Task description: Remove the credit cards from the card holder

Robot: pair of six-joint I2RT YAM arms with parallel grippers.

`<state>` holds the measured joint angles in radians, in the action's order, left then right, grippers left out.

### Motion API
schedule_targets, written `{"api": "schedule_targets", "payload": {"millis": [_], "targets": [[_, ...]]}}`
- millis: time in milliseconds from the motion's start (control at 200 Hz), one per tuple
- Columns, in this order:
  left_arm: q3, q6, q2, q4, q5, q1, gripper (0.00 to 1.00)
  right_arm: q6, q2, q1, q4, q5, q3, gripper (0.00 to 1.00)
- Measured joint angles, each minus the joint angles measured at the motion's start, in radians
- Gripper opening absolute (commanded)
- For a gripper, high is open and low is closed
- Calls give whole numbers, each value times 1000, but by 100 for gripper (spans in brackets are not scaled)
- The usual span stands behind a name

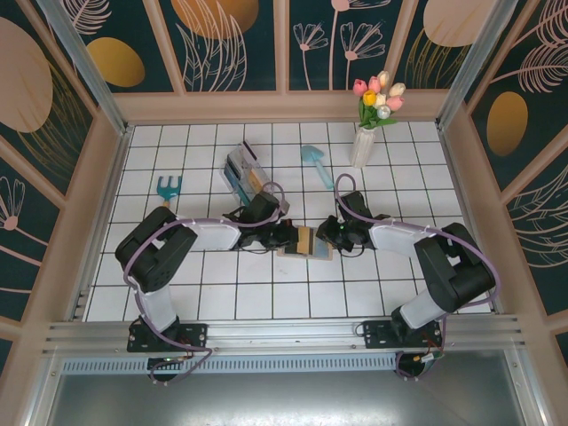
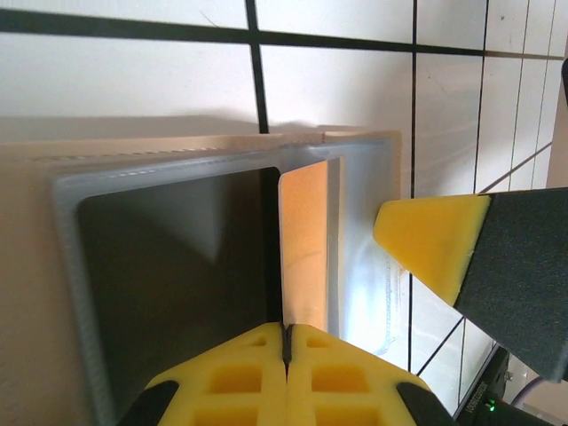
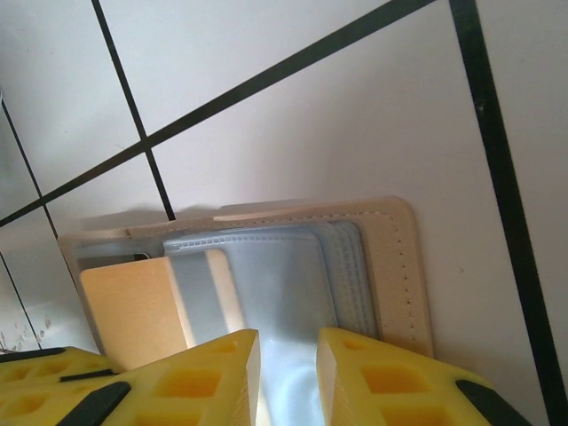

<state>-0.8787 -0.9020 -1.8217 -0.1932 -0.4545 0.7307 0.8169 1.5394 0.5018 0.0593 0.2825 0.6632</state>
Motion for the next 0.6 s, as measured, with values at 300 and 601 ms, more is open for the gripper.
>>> {"api": "schedule_targets", "payload": {"millis": [300,601], "targets": [[8,59,77,105,75,-11,0,0,8,0,2,0,11,27],[8,106,189,220,176,-16,0,-5,-28,2,24,-12,22,38]]}}
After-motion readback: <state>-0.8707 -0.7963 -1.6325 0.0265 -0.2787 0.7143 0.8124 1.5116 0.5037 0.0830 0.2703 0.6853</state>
